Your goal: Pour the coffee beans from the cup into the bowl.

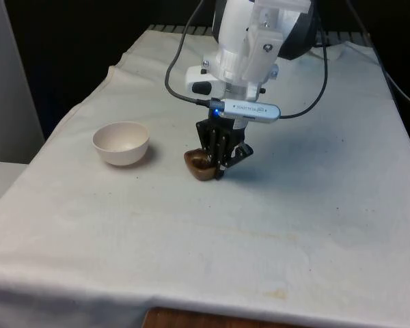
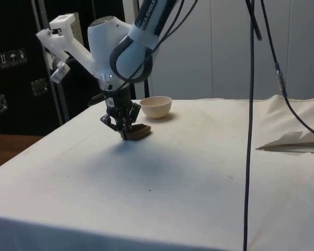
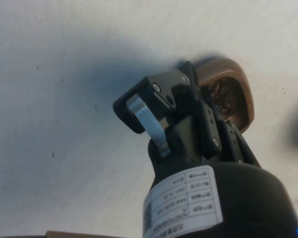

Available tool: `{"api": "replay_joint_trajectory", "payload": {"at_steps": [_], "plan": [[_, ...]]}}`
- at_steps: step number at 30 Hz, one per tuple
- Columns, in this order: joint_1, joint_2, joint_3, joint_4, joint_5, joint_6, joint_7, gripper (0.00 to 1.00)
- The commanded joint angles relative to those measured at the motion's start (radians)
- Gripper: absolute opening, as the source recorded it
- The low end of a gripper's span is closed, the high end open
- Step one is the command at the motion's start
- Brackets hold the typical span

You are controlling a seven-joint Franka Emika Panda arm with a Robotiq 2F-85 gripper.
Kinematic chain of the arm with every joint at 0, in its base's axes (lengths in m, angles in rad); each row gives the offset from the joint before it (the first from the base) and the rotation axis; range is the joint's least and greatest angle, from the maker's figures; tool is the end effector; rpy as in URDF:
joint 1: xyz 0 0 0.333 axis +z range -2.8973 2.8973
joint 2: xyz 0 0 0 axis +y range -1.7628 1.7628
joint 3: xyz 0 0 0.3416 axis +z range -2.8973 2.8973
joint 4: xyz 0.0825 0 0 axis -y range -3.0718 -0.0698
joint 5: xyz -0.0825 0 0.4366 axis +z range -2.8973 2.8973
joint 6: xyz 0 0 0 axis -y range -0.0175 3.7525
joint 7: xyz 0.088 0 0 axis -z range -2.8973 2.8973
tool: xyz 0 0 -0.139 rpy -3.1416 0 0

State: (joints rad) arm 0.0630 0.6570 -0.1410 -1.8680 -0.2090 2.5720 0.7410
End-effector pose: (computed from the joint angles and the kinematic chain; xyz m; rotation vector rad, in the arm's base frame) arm 0.6875 -0.0527 0.1140 2.8230 -0.8949 0.1639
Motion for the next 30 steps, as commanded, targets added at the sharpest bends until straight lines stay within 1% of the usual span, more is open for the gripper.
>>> {"api": "replay_joint_trajectory", "payload": {"at_steps": [1,8,13,14,15,18,22,23,24,30], "plan": [[0.000,0.000,0.000,0.000,0.000,0.002,0.000,0.01],[0.000,-0.001,0.000,0.003,0.001,-0.001,-0.001,0.01],[-0.003,-0.008,0.002,0.012,0.004,-0.008,-0.007,0.01],[-0.001,-0.003,-0.002,0.014,0.000,-0.002,-0.002,0.01],[-0.004,-0.009,0.003,0.014,0.004,-0.010,-0.009,0.01],[-0.003,-0.012,0.002,0.019,0.003,-0.014,-0.013,0.01],[-0.002,-0.033,0.001,0.019,0.002,-0.029,-0.020,0.01],[-0.001,-0.022,-0.002,0.023,0.000,-0.022,-0.015,0.01],[-0.002,-0.037,0.001,0.019,0.002,-0.032,-0.021,0.01],[-0.001,-0.066,0.000,0.018,0.001,-0.056,-0.033,0.01]]}}
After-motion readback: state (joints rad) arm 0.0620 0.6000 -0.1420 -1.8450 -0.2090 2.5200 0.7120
